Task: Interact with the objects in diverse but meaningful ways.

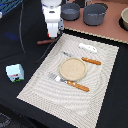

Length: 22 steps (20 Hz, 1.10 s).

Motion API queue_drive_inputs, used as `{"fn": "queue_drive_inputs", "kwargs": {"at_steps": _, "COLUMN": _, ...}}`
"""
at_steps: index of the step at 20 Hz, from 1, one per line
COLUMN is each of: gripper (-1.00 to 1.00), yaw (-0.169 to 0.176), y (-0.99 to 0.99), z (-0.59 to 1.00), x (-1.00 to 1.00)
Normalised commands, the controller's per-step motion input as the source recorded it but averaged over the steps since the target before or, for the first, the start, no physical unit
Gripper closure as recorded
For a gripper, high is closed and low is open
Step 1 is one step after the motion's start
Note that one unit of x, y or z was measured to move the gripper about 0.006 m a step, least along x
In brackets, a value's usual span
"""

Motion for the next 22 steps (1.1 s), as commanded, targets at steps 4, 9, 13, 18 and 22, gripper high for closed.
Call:
{"fn": "queue_drive_inputs", "kwargs": {"at_steps": 4, "gripper": 1.00, "yaw": -0.005, "y": 0.04, "z": 0.51, "x": -0.27}}
{"fn": "queue_drive_inputs", "kwargs": {"at_steps": 9, "gripper": 1.00, "yaw": -0.020, "y": 0.00, "z": 1.00, "x": -0.34}}
{"fn": "queue_drive_inputs", "kwargs": {"at_steps": 13, "gripper": 1.00, "yaw": -0.035, "y": -0.05, "z": 1.00, "x": 0.01}}
{"fn": "queue_drive_inputs", "kwargs": {"at_steps": 18, "gripper": 1.00, "yaw": -0.056, "y": -0.36, "z": 0.55, "x": 0.74}}
{"fn": "queue_drive_inputs", "kwargs": {"at_steps": 22, "gripper": 1.00, "yaw": -0.037, "y": -0.38, "z": 0.67, "x": 0.89}}
